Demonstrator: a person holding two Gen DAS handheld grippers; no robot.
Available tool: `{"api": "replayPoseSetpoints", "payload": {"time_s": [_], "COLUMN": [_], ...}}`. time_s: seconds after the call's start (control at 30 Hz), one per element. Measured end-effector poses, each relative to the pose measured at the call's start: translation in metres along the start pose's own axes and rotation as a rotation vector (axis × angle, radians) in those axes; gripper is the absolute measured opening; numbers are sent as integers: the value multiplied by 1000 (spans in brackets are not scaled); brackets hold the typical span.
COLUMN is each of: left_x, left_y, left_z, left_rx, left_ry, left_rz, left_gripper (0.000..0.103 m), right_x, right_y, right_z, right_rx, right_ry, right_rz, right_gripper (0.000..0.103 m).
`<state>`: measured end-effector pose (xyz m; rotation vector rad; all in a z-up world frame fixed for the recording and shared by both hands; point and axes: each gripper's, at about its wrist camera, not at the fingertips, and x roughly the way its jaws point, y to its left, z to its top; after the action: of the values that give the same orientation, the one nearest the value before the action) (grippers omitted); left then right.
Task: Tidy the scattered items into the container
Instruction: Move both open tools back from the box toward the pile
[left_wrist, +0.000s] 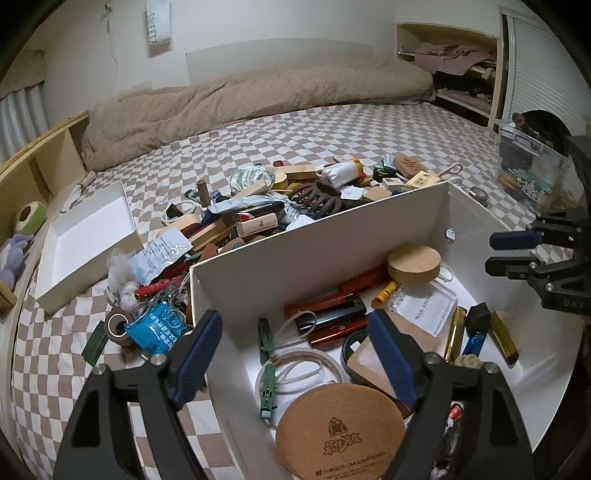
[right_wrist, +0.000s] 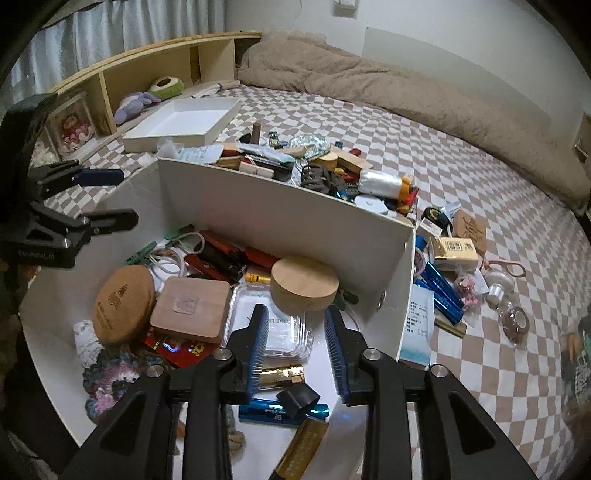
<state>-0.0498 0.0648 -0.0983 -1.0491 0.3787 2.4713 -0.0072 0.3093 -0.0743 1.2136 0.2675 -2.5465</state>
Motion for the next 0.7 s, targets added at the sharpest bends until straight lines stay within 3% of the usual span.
{"api": "replayPoseSetpoints", "payload": {"time_s": [0.03, 0.07, 0.17, 0.23, 0.7], "left_x": [-1, -3, -7, -8, -18], "left_y": [-1, -2, -4, -5, -6], "left_z": [0, 0, -1, -1, 2], "left_rx": [3, 4, -2, -2, -20], "left_ry": [-4, -6, -16, -19, -30], "left_rz": [3, 2, -6, -4, -19], "left_gripper": [85, 87, 97, 103, 103], "right_x": [-3, -6, -13, -15, -17], "right_y": [1, 3, 4, 4, 0], "right_z": [0, 1, 2, 3, 5], "right_rx": [-5, -14, -15, -7, 24], "right_ry": [-15, -36, -64, -79, -89], "right_rz": [-10, -23, -30, -24, -15], "right_gripper": [89, 94, 94, 103, 103]}}
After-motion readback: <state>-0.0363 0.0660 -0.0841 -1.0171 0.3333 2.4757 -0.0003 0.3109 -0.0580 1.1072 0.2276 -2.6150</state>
